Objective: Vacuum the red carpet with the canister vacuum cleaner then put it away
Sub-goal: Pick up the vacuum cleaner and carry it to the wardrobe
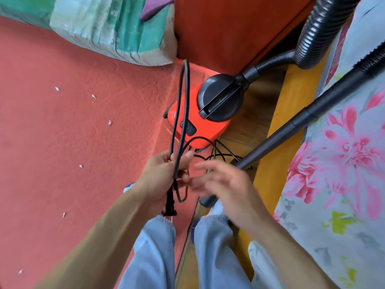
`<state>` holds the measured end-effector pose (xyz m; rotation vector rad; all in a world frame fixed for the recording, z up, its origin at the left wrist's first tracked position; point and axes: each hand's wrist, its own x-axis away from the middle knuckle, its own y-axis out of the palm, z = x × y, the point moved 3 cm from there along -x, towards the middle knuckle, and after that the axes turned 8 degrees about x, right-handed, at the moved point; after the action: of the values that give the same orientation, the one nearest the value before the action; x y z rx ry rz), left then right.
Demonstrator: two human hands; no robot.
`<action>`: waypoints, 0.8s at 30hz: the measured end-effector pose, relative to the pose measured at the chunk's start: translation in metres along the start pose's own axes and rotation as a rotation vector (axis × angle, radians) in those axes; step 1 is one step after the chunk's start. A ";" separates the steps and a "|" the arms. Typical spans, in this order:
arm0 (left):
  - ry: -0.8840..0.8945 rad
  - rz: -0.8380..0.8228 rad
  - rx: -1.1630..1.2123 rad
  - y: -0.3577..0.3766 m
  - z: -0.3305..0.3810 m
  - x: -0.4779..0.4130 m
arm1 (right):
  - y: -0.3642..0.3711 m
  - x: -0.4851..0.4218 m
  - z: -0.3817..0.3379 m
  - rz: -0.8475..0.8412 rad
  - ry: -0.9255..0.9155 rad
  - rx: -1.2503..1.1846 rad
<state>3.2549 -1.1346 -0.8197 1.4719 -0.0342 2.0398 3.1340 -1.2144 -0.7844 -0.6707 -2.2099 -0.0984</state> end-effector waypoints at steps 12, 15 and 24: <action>0.122 -0.219 -0.150 -0.032 0.057 0.037 | 0.018 -0.117 0.062 0.100 -0.022 0.776; 0.119 -0.210 -0.168 -0.047 0.065 0.038 | 0.038 -0.132 0.054 0.212 -0.019 0.947; 0.107 -0.314 -0.073 -0.069 0.074 0.047 | 0.048 -0.151 0.036 0.312 -0.177 0.843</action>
<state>3.3427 -1.0841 -0.7731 1.2357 0.1548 1.8376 3.2130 -1.2286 -0.9252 -0.5288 -2.0102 1.0233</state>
